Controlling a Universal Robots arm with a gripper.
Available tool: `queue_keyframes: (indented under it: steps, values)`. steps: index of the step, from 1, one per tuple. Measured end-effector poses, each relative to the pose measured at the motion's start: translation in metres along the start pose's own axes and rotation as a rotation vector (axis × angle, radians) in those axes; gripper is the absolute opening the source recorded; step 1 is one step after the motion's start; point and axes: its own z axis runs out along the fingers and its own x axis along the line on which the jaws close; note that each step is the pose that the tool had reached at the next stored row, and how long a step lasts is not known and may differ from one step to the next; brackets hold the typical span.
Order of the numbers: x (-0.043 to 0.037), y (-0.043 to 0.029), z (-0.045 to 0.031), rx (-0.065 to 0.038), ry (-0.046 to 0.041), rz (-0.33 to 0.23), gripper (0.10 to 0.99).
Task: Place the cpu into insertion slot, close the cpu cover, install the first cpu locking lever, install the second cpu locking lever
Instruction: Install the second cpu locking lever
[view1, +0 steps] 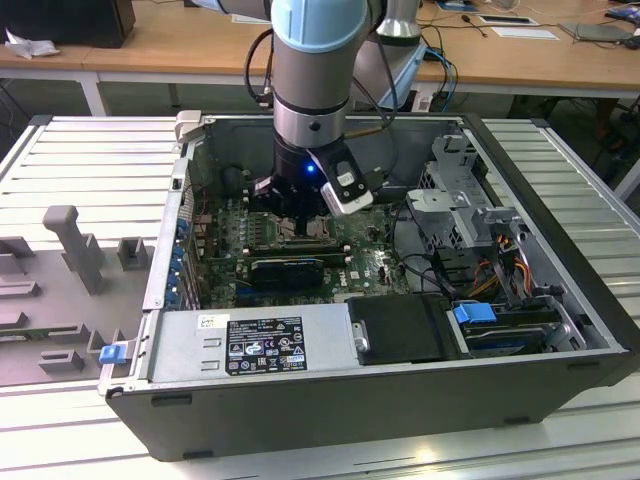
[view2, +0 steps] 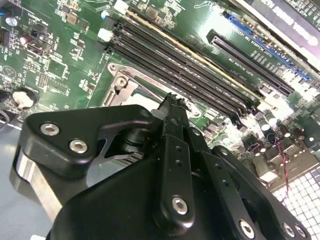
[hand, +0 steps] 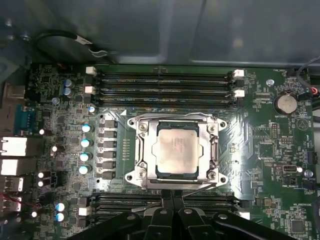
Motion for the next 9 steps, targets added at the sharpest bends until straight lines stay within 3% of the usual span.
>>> queue_keyframes:
  steps: [2,6,9]
  values:
    - [0.0027,0.0,0.0002,-0.003,0.0,0.0,0.106]
    - [0.0105,-0.0019,0.0053,-0.027,0.0009,-0.011,0.106]
    - [0.0115,-0.0028,0.0117,-0.029,0.0031,-0.026,0.106]
